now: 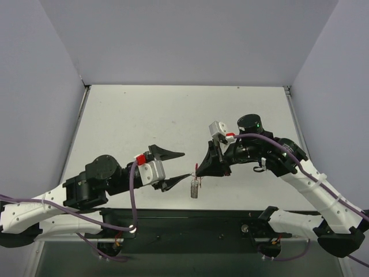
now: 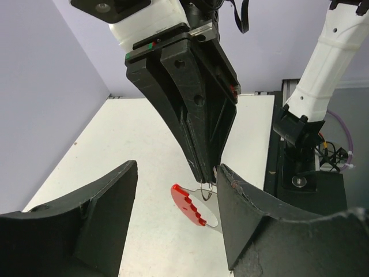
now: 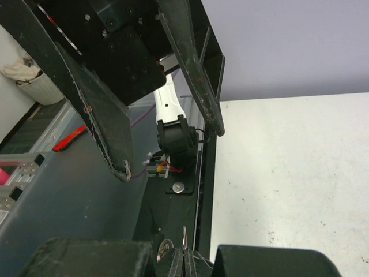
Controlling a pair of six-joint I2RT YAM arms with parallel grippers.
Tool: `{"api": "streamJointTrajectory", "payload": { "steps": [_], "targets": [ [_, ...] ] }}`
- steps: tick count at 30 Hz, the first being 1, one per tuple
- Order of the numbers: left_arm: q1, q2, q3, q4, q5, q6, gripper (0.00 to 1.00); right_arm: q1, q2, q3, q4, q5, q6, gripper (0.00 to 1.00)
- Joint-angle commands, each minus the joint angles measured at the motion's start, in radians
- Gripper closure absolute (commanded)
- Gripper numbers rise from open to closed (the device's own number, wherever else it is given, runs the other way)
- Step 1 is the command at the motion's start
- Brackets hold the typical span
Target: Put the keys on the keyring
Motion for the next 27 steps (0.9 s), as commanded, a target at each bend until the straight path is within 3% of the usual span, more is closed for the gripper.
{"api": "streamJointTrajectory", "payload": {
  "steps": [1, 10, 20, 24, 27],
  "targets": [
    [-0.002, 0.055, 0.143, -0.190, -0.023, 0.002, 0.34, 0.011, 0.006, 0.057, -0.047, 0.022, -0.067, 1.00],
    [0.015, 0.294, 0.480, -0.607, 0.027, -0.054, 0.32, 0.043, 0.058, 0.123, -0.168, 0.094, -0.128, 1.00],
    [0.162, 0.419, 0.539, -0.727, 0.326, -0.087, 0.32, 0.065, 0.072, 0.140, -0.219, 0.120, -0.155, 1.00],
    [0.187, 0.437, 0.521, -0.720, 0.352, -0.086, 0.42, 0.072, 0.084, 0.149, -0.242, 0.125, -0.164, 1.00],
    [0.206, 0.448, 0.522, -0.720, 0.392, -0.081, 0.43, 0.076, 0.092, 0.152, -0.254, 0.128, -0.170, 1.00]
  ]
}}
